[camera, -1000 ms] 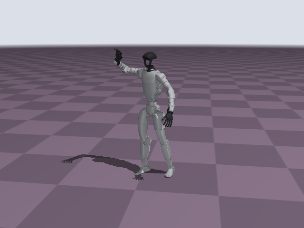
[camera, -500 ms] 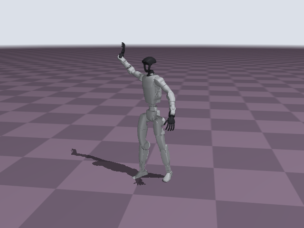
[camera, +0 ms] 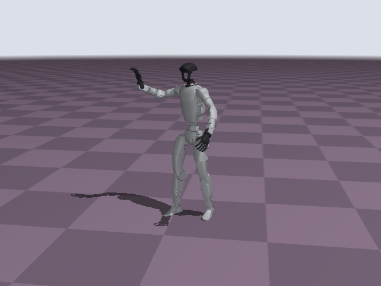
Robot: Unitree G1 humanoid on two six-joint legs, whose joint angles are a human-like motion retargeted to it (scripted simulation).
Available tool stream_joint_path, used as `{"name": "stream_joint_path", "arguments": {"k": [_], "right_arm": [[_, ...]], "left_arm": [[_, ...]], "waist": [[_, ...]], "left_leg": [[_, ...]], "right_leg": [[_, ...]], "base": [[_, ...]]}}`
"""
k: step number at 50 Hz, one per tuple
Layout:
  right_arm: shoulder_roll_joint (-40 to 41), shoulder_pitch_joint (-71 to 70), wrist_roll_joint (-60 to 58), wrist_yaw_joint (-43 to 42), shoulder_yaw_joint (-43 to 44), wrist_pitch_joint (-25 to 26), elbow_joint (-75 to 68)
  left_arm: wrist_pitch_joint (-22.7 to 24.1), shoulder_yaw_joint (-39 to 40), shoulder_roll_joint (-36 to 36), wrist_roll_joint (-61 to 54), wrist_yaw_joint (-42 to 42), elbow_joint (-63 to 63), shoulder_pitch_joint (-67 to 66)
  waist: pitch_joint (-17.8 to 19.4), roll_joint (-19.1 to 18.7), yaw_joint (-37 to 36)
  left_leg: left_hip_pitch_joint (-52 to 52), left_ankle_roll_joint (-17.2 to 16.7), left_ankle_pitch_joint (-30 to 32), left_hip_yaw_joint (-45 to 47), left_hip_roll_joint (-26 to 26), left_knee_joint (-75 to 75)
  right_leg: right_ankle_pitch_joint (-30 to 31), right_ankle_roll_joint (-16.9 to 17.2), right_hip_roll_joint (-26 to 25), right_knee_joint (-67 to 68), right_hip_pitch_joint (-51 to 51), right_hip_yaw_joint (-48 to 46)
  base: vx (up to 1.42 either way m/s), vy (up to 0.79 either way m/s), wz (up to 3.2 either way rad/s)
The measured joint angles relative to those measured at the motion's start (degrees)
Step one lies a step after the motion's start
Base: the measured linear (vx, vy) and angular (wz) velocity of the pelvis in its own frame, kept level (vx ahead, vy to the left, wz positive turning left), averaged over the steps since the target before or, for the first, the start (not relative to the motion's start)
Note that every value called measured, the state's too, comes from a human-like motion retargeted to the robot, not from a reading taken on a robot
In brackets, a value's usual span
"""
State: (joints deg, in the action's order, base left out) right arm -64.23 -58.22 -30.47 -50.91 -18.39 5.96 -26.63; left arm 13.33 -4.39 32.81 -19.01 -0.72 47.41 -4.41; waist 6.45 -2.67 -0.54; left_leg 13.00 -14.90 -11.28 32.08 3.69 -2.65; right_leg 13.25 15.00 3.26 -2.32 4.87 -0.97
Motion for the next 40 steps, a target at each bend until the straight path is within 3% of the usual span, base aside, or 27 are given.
{"name": "stream_joint_path", "arguments": {"k": [7, 12, 15, 21, 25, 29, 33, 40], "right_arm": [[-13.3, 3.9, 25.1, -14.0, 21.1, 0.7, -13.9], [-15.5, 4.8, 33.9, -17.9, 29.5, 0.5, -20.1], [-12.0, 6.9, 32.3, -18.0, 28.6, -0.2, -17.3], [3.6, 8.5, 19.8, -14.0, 21.0, 0.9, -5.7], [14.6, 8.2, 10.3, -9.2, 10.7, 1.9, -3.1], [20.4, 6.2, -3.5, -1.3, -2.5, 2.0, -5.4], [20.8, 5.7, -9.5, 1.6, -7.4, 1.2, -5.8], [8.6, 11.0, 2.9, -2.0, 2.3, -0.3, -3.0]], "left_arm": [[-3.5, 6.6, 2.5, 12.2, -8.0, 8.4, -10.9], [-7.3, 12.7, 1.8, 3.5, -8.0, 12.8, -15.6], [-7.8, 13.1, 2.6, 0.2, -8.6, 13.8, -15.1], [-6.6, 3.5, 4.7, 7.3, -9.4, 11.6, -6.7], [-5.0, -3.4, 3.9, 9.8, -8.6, 8.3, 1.3], [-2.5, -8.5, 1.4, 11.9, -7.8, 5.9, 7.8], [-0.6, -10.6, -1.0, 14.0, -6.0, 3.5, 9.8], [-0.7, -7.4, -0.7, 13.3, -2.9, 3.0, 3.2]], "waist": [[1.9, 0.3, 4.7], [2.1, 1.1, 4.9], [1.8, 1.4, 3.0], [0.0, 0.5, -2.7], [-1.0, 0.3, -5.7], [-1.9, 0.1, -7.8], [-2.4, -0.3, -8.3], [-1.6, -0.6, -5.8]], "left_leg": [[-0.6, -0.1, 0.4, -1.3, -1.9, 0.3], [-0.9, -0.1, 0.5, 0.0, -2.4, 0.0], [-1.2, -0.1, 0.3, 2.1, -2.6, -0.2], [-1.2, 0.7, -1.2, 4.5, -2.4, -1.0], [-1.7, 1.8, -1.1, 3.7, -2.3, -1.2], [-2.9, 1.5, -0.4, 3.0, -1.6, -1.0], [-3.8, 1.1, 0.4, 2.4, -1.5, 0.1], [-4.3, 0.0, 2.2, 3.4, -1.9, 3.2]], "right_leg": [[0.8, 0.0, 1.4, 0.0, 0.2, 0.3], [-0.1, 0.0, 2.4, 0.5, 1.0, -1.5], [-2.0, 0.0, 4.8, 1.7, 1.9, -7.8], [-6.1, 0.0, 12.1, 7.2, 0.1, -23.0], [-5.1, 0.0, 13.4, 9.8, -1.3, -19.7], [-4.1, 0.0, 11.3, 9.8, -1.4, -11.9], [-3.5, 0.0, 10.4, 8.3, -1.3, -9.7], [-1.7, 0.0, 9.5, 6.1, 0.1, -10.9]], "base": [[-0.08, 0.11, 0.11], [-0.11, 0.08, -0.25], [-0.13, 0.14, -0.56], [-0.04, 0.17, -0.31], [-0.06, 0.03, 0.20], [-0.06, -0.09, 0.21], [-0.02, -0.03, 0.10], [-0.04, -0.03, -0.11]]}}
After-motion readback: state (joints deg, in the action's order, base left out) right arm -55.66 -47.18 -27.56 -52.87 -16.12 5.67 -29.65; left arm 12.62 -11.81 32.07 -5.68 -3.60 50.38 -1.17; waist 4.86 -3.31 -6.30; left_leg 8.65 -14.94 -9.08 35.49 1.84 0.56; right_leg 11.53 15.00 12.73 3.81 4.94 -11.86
